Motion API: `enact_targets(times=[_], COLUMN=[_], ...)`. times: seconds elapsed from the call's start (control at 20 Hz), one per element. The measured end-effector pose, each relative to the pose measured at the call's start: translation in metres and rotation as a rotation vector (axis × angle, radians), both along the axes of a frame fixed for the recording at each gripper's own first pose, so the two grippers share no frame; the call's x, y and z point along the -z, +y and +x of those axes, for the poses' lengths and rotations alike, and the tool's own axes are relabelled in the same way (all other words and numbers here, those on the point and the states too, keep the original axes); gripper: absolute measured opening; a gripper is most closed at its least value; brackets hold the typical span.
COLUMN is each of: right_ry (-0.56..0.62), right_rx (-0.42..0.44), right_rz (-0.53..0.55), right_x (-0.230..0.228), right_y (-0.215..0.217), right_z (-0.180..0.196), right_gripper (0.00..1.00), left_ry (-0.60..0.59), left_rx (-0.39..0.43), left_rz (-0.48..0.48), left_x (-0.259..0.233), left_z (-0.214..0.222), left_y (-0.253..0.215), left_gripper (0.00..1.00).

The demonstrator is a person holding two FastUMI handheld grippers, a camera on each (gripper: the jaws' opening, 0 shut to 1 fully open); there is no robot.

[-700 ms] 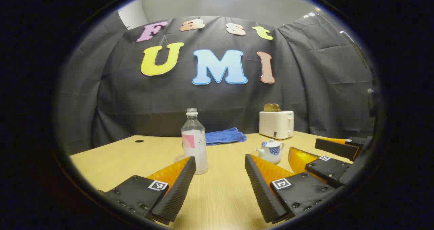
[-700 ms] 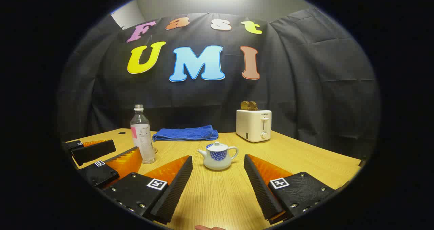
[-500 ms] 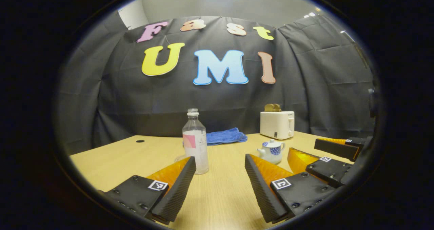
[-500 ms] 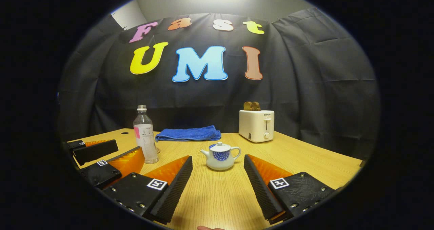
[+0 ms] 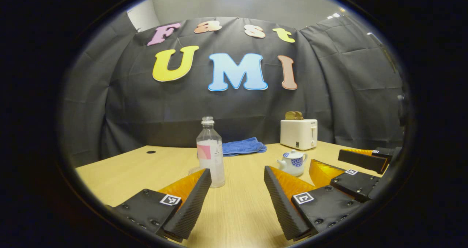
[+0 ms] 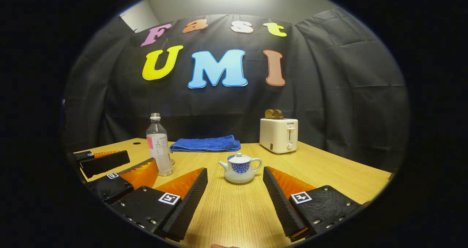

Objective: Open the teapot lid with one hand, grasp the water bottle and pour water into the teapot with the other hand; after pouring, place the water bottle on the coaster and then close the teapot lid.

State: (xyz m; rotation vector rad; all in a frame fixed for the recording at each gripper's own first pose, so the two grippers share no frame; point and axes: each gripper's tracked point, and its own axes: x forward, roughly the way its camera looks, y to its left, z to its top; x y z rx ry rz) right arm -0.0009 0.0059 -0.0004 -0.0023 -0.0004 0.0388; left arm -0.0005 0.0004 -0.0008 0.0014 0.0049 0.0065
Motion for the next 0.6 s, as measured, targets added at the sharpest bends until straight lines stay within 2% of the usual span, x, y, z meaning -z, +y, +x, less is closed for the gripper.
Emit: enact_targets(times=[0.45, 0.6], right_ry=[-0.002, -0.002], right_rx=[-0.018, -0.116], right_rz=[0.001, -0.003], right_x=[0.0, 0.0], right_y=[0.003, 0.018], right_z=[0.001, -0.001], right_gripper=[0.94, 0.94], left_ry=[-0.003, -0.004], left_rx=[0.001, -0.001], left_rz=[0.0, -0.002], left_x=[0.0, -0.001], left_z=[0.0, 0.001], left_y=[0.0, 0.0], left_gripper=[1.0, 1.0])
